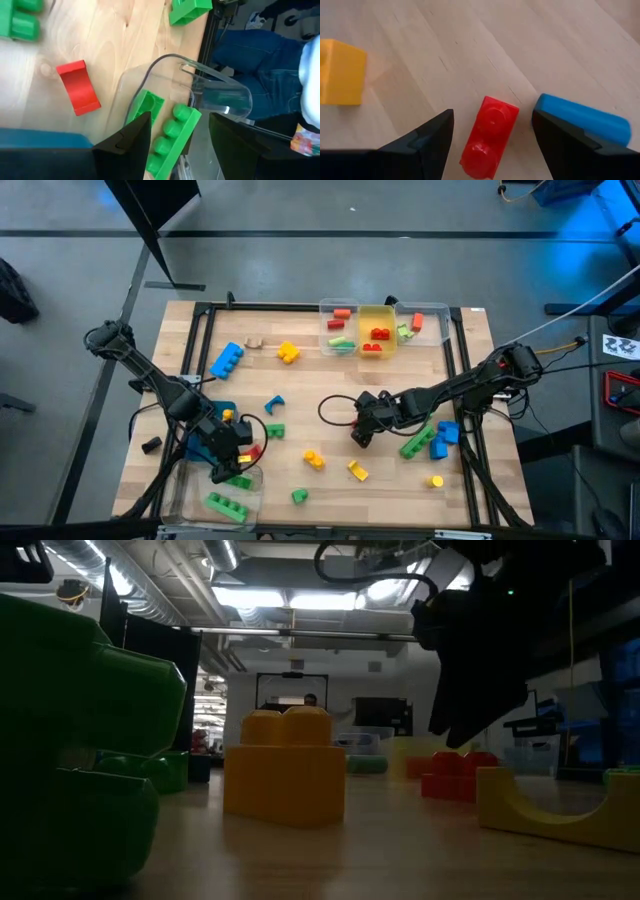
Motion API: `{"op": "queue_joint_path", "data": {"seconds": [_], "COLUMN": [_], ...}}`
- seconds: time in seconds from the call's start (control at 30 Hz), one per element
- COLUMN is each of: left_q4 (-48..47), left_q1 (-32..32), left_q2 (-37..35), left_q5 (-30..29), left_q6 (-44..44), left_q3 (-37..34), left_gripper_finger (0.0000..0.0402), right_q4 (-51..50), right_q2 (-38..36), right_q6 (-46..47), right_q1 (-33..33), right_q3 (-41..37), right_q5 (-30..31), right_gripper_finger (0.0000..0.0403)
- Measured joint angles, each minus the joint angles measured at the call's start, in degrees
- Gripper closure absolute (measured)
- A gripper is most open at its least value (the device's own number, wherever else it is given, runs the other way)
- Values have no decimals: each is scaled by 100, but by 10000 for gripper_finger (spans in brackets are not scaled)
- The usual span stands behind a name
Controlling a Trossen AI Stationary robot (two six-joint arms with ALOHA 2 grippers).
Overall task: Sort blocks by size
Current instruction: Put the red 2 stud game piece into the yellow bin
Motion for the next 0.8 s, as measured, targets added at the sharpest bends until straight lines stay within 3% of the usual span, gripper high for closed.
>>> {"op": "queue_joint_path", "data": {"seconds": [0.47, 0.57, 0.73, 0.8], "left_q4": [-13, -11, -11, -2], "left_q1": [72, 134, 243, 287], "left_q2": [0, 0, 0, 0], "left_q5": [-79, -83, -174, -304], "left_q6": [41, 50, 286, 426], "left_q3": [2, 1, 0, 0], "left_gripper_finger": [217, 217, 217, 217], "right_q4": [417, 404, 307, 260], "right_q2": [886, 909, 902, 897], "right_q6": [-87, -31, -152, -517], "right_q1": [227, 215, 208, 194], "right_q3": [1, 7, 106, 286], "right_q5": [106, 133, 231, 211], "right_gripper_finger": [143, 174, 262, 264]}}
